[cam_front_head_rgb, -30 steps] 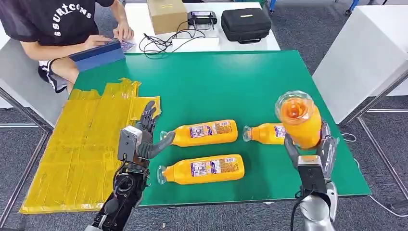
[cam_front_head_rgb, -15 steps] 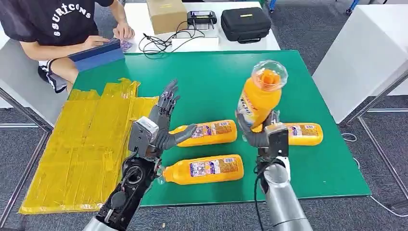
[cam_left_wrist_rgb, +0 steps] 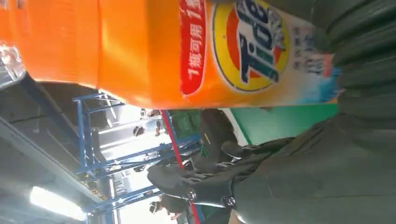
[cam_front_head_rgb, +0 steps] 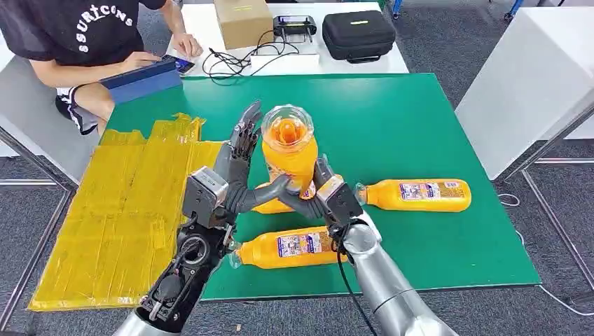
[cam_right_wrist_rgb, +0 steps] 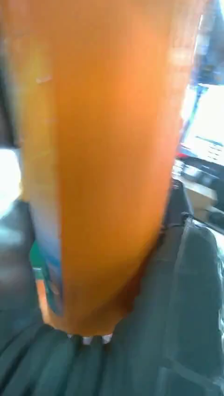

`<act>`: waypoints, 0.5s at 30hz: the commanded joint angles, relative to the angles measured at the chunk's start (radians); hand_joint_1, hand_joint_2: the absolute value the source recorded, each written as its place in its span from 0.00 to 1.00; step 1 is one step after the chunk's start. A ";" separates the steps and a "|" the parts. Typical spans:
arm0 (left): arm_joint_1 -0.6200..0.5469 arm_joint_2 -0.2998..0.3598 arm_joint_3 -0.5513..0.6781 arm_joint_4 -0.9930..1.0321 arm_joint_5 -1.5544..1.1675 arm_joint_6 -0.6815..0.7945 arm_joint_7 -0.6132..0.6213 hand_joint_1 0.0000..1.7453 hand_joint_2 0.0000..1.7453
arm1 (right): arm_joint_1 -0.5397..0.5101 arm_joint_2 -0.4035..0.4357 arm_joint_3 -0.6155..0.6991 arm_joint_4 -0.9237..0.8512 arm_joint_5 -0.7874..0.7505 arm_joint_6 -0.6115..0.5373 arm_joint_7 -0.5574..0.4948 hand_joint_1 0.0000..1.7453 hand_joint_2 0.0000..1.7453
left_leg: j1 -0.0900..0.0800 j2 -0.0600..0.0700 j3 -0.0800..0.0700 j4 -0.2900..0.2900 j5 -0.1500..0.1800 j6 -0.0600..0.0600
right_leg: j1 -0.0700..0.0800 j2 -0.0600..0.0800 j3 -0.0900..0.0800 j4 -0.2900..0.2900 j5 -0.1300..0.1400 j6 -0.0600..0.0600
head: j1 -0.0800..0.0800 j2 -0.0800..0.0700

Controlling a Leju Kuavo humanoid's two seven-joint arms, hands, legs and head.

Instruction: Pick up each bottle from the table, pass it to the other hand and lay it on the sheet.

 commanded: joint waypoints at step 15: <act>-0.039 0.051 0.004 0.062 0.023 0.009 0.005 0.00 1.00 | -0.003 -0.051 0.185 -0.056 0.065 0.039 0.038 1.00 1.00 | 0.001 0.002 0.006 0.000 -0.002 -0.004 | 0.001 0.000 0.006 -0.001 -0.002 -0.001 | 0.000 0.000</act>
